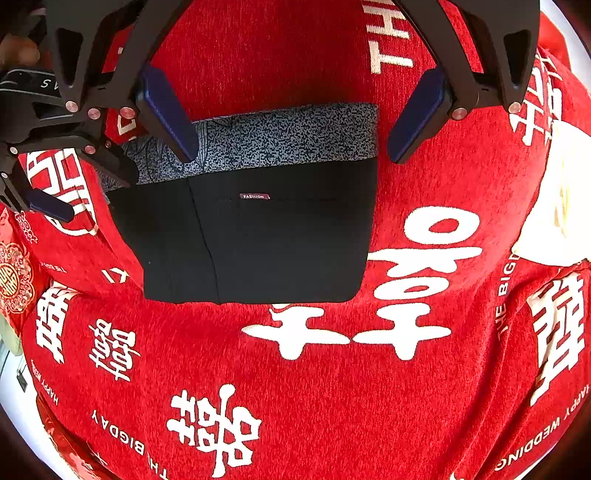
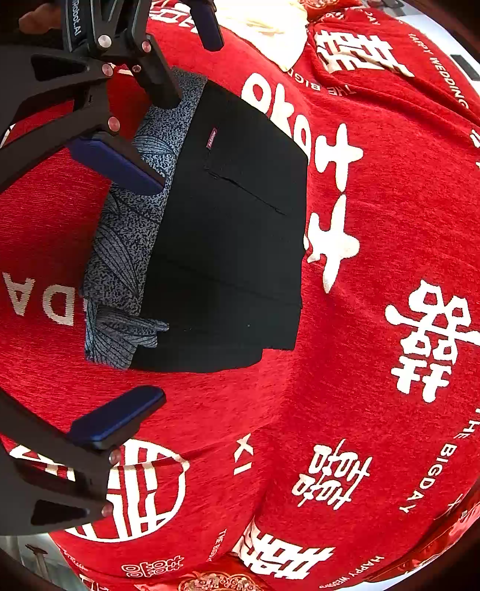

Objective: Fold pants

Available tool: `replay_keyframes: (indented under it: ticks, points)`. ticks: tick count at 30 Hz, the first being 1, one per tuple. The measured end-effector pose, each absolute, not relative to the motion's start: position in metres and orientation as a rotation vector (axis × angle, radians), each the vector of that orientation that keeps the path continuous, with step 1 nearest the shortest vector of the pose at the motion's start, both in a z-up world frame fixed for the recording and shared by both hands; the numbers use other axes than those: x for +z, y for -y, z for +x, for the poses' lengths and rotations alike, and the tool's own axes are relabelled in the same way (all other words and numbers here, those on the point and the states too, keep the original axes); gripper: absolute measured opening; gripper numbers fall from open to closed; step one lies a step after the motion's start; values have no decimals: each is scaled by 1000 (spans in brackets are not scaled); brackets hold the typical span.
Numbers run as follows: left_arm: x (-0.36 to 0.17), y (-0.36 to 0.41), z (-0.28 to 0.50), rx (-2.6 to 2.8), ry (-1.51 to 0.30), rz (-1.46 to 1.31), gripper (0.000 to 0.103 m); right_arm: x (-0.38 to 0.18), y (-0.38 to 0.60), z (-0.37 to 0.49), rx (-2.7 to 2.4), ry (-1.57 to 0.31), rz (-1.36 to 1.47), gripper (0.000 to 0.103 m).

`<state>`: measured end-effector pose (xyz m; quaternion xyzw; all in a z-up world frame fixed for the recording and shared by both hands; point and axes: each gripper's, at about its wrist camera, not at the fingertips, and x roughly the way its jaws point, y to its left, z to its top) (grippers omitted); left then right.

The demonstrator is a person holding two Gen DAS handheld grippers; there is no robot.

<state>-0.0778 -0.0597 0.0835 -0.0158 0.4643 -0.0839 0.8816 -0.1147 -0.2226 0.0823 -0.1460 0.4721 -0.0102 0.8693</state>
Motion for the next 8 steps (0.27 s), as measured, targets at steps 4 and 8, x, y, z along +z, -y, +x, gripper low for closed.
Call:
replay_keyframes:
  ticks: [4,8]
  points:
    - [86,60,-81,-166,-947,-24,102,82,222,-114,-19,-990,-307,103]
    - [88,62,-84,-175,-929,-12,102,81,220,-114,-14,-992,-309,103]
